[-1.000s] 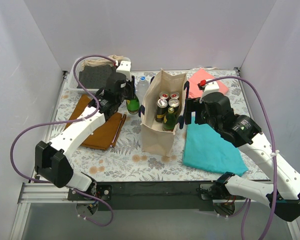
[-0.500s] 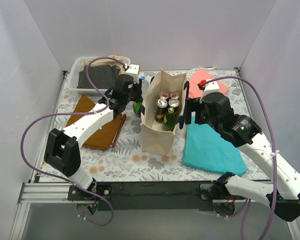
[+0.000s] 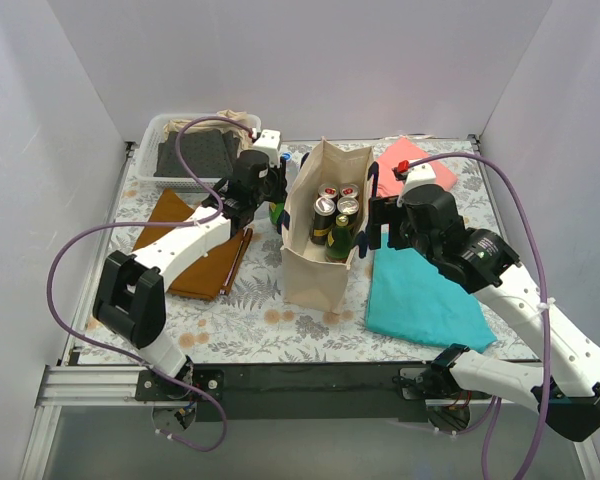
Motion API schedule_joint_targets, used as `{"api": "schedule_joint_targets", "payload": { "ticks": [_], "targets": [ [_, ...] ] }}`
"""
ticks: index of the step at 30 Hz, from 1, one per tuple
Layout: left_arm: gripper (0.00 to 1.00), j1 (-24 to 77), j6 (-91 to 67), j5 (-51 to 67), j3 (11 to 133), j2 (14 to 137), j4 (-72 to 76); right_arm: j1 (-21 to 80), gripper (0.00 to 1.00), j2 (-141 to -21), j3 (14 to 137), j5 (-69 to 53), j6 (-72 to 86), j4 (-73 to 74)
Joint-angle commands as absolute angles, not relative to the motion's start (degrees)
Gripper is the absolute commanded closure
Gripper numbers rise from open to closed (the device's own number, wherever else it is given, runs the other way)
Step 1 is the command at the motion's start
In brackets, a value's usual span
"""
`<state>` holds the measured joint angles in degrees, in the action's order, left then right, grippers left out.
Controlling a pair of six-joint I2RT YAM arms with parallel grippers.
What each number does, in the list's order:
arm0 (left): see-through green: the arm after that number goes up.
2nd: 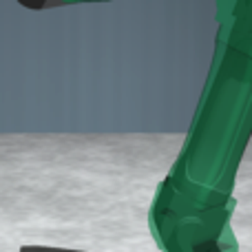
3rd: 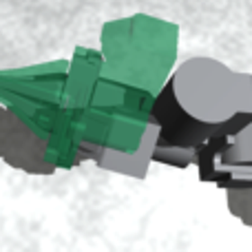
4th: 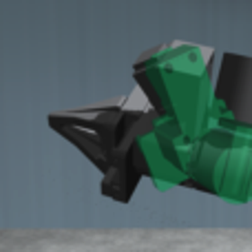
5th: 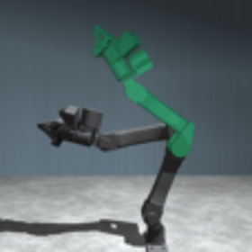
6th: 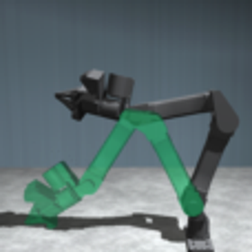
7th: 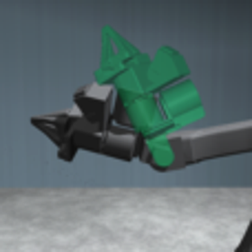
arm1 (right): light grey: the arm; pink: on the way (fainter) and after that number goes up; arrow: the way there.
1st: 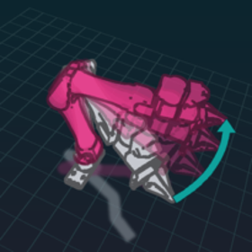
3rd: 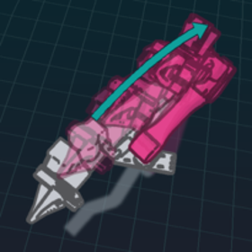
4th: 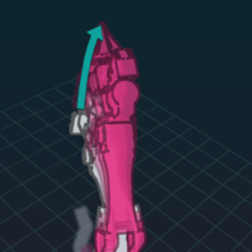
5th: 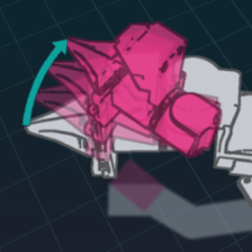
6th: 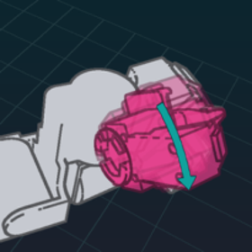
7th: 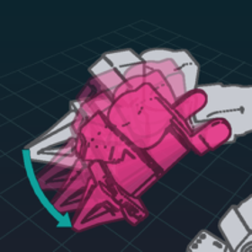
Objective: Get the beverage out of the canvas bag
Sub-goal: Place the drink at the center of the board.
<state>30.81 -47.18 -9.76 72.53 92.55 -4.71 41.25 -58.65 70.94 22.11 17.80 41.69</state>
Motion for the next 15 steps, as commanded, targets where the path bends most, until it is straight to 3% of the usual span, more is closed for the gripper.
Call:
{"api": "schedule_joint_targets", "payload": {
  "ticks": [1, 15],
  "targets": [
    [1.0, 30.5, -47.2, -9.8, 73.7, 91.1, 4.0, 41.1, 0.09, -58.5, 70.2, 22.1, 17.8, 39.4],
    [1.0, 30.5, -47.2, -9.3, 72.9, 92.2, 4.3, 41.0, 0.09, -58.0, 69.8, 22.1, 18.0, 39.4]
  ]
}}
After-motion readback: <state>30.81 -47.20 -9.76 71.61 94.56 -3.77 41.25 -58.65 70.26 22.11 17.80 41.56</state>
